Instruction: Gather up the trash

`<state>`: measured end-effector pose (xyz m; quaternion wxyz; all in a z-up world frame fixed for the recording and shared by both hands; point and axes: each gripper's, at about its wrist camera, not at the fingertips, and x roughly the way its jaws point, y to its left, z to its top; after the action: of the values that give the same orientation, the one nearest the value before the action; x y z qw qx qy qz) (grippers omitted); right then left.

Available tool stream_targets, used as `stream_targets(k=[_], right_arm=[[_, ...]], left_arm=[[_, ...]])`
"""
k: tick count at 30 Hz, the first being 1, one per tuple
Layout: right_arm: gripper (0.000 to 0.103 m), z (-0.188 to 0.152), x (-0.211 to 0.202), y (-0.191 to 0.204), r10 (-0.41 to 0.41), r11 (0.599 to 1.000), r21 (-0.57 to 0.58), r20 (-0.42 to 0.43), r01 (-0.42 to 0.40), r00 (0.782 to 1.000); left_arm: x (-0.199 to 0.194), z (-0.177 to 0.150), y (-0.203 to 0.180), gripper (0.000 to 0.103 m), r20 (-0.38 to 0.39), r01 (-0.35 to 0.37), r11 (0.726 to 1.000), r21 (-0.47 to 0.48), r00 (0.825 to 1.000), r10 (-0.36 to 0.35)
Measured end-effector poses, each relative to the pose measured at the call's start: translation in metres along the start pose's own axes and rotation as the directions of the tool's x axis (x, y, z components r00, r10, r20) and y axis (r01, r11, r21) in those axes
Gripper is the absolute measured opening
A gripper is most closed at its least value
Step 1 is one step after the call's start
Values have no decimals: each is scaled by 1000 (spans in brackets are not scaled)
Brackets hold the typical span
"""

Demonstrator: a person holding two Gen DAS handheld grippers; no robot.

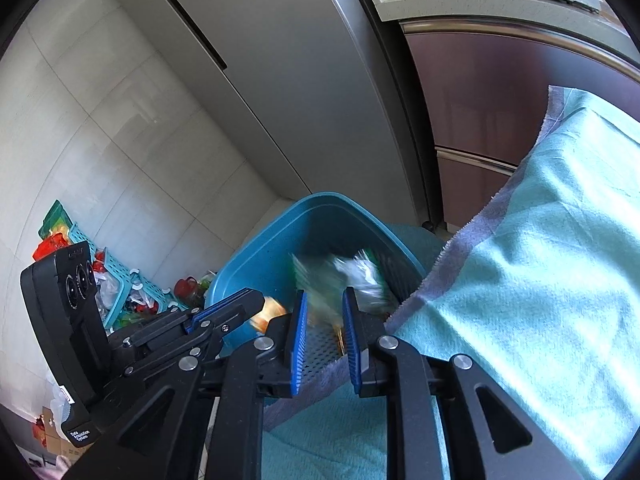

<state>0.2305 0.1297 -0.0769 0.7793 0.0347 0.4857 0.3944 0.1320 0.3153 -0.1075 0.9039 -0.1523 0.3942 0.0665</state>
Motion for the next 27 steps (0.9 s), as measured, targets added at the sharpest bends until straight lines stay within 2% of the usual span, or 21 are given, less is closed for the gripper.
stream_targets(k=[4,9,12,14,15,16,18,24,25,27], right_arm=[[17,-2,4,4,-2,1000,1,-5,2,1000],[21,-4,2,3,-1,1000,8,4,0,1000],[29,-7,-2,-2,0,1000,13,14,0,1000],[37,-8,-6,-5,3,1000,18,27,-4,1000],[41,-9,-8,-6,1,1000,18,35,-2,999],[48,-11,-12,-6,3,1000,15,47,-4,999],[53,-13,-18,-7,1,1000,13,64,-2,998],[64,-23,-39,-8,4,1000,0,112,-5,994],[66,-26,-43,-7,1,1000,-7,119,0,993],[70,-31,-50,-5,-9,1000,-24,135,12,991]], left_arm=[[3,0,2,7,-4,4,1000,-11,1000,-4],[6,-1,4,24,-9,22,999,-31,1000,-22],[4,-3,4,35,-1,29,999,-40,1000,-29],[1,-4,4,46,9,22,999,-37,1000,-22],[-1,-5,4,56,15,18,999,-39,1000,-17],[-4,-5,5,62,24,14,999,-41,1000,-13],[-12,-6,5,71,41,9,999,-43,999,-8],[-35,-10,1,87,101,-10,1000,-20,995,12],[-40,-11,-2,93,112,-12,1000,-14,994,14],[-49,-13,-6,95,141,-16,1000,-5,990,17]])
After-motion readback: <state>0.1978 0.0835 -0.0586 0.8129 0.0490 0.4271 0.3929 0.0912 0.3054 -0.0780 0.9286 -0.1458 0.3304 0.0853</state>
